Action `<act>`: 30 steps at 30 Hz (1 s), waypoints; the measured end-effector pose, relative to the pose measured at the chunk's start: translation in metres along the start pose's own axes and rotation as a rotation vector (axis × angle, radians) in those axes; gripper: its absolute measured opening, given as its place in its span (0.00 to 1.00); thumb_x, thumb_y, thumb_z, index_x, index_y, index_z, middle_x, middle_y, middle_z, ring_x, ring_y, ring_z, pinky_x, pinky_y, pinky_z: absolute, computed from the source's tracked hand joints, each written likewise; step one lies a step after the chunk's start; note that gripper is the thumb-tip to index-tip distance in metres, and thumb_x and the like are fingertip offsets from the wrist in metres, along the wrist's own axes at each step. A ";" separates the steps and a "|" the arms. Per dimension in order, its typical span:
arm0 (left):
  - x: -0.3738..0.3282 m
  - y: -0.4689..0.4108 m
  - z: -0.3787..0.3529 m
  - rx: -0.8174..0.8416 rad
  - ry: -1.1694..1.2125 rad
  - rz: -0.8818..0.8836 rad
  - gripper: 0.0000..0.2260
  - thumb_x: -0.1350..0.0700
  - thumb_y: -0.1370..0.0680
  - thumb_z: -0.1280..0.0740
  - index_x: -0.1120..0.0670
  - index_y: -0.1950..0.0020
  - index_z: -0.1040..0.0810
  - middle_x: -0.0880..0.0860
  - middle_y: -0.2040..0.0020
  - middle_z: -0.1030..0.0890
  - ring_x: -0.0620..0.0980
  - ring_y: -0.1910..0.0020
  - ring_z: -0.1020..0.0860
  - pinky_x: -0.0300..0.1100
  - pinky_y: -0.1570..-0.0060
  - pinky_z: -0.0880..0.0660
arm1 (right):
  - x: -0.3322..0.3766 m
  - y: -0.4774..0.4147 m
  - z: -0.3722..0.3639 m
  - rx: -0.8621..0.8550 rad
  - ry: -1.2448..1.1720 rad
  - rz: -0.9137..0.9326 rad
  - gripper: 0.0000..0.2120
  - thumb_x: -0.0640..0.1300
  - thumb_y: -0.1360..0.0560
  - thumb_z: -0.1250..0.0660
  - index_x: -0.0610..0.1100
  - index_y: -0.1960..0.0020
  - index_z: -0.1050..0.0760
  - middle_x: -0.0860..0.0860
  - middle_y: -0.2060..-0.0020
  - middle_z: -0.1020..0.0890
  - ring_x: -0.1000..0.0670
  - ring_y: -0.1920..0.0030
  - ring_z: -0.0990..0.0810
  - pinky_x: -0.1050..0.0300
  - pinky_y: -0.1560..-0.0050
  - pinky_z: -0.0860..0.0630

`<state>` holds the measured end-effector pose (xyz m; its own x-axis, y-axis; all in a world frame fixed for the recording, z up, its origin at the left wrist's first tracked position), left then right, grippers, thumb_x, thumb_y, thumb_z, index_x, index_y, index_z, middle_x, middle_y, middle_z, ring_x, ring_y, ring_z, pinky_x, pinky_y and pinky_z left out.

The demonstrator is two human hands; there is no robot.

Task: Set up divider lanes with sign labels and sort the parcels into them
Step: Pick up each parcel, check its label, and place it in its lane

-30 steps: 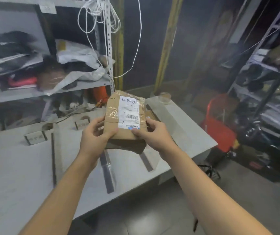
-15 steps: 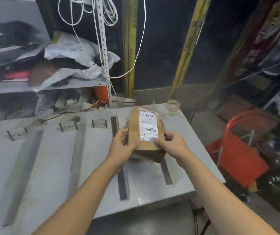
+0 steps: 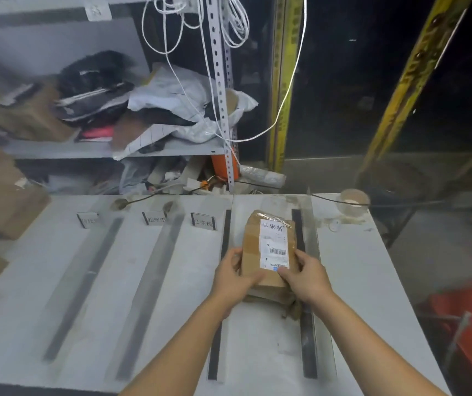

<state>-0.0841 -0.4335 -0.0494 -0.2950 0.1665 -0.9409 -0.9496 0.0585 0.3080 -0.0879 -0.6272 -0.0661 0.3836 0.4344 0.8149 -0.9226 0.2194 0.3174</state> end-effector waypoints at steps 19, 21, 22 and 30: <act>-0.007 -0.025 0.012 -0.117 -0.367 -0.012 0.20 0.58 0.34 0.21 0.46 0.50 0.25 0.46 0.52 0.17 0.46 0.53 0.19 0.45 0.49 0.20 | 0.004 -0.006 -0.001 -0.067 0.068 -0.018 0.30 0.49 0.34 0.21 0.50 0.34 0.24 0.56 0.46 0.16 0.53 0.47 0.18 0.56 0.48 0.21; -0.015 -0.020 0.018 -0.134 -0.390 -0.027 0.17 0.58 0.32 0.22 0.47 0.48 0.24 0.46 0.50 0.20 0.46 0.50 0.22 0.42 0.47 0.23 | 0.014 -0.001 0.005 -0.080 0.079 0.003 0.28 0.47 0.31 0.23 0.49 0.33 0.25 0.54 0.43 0.17 0.51 0.45 0.19 0.56 0.48 0.22; -0.019 -0.017 0.022 -0.138 -0.403 -0.028 0.20 0.57 0.30 0.23 0.52 0.40 0.23 0.49 0.45 0.20 0.48 0.45 0.22 0.40 0.45 0.25 | 0.021 0.001 0.007 -0.089 0.100 0.024 0.27 0.47 0.30 0.25 0.49 0.33 0.25 0.53 0.42 0.17 0.50 0.43 0.19 0.55 0.48 0.22; -0.074 0.032 0.091 -0.228 -0.722 -0.126 0.33 0.51 0.24 0.27 0.53 0.22 0.36 0.50 0.26 0.30 0.50 0.27 0.33 0.44 0.29 0.35 | 0.116 0.032 -0.030 0.048 0.271 0.371 0.28 0.48 0.25 0.29 0.47 0.27 0.31 0.48 0.32 0.24 0.45 0.31 0.29 0.49 0.35 0.29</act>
<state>-0.0828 -0.3543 0.0426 -0.1154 0.7780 -0.6176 -0.9929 -0.0723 0.0944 -0.0716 -0.5437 0.0235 0.0177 0.6899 0.7237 -0.9980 -0.0321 0.0550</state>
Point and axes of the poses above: each hand's wrist, its own y-axis away from the middle knuckle, its own z-axis out of the back of the hand, x = y × z, the point moved 8 cm from there along -y, towards the middle knuckle
